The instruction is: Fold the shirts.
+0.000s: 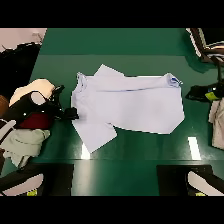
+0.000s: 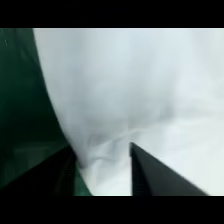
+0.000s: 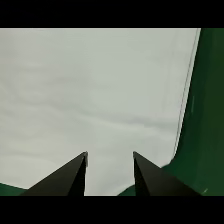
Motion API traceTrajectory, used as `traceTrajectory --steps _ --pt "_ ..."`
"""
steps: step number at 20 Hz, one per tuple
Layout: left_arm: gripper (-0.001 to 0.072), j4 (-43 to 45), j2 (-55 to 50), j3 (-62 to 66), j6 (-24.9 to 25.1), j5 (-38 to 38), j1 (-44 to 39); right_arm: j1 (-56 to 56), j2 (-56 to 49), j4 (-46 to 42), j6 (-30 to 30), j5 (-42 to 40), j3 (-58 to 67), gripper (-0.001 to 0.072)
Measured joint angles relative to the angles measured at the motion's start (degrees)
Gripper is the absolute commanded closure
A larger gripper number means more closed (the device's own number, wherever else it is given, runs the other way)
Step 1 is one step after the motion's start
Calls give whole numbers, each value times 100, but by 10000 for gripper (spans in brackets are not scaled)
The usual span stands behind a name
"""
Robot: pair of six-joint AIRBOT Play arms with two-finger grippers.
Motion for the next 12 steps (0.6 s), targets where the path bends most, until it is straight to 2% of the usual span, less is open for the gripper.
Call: traceTrajectory --steps 6,8,12 --pt "682 -142 2 -87 22 118 -92 -1266 664 140 0 177 -1620 420" --pt "683 -201 2 -90 28 118 -96 -1624 761 450 -63 153 -2177 479" --pt "683 -208 0 2 37 127 -103 -1827 793 1045 -195 -330 -3003 480"
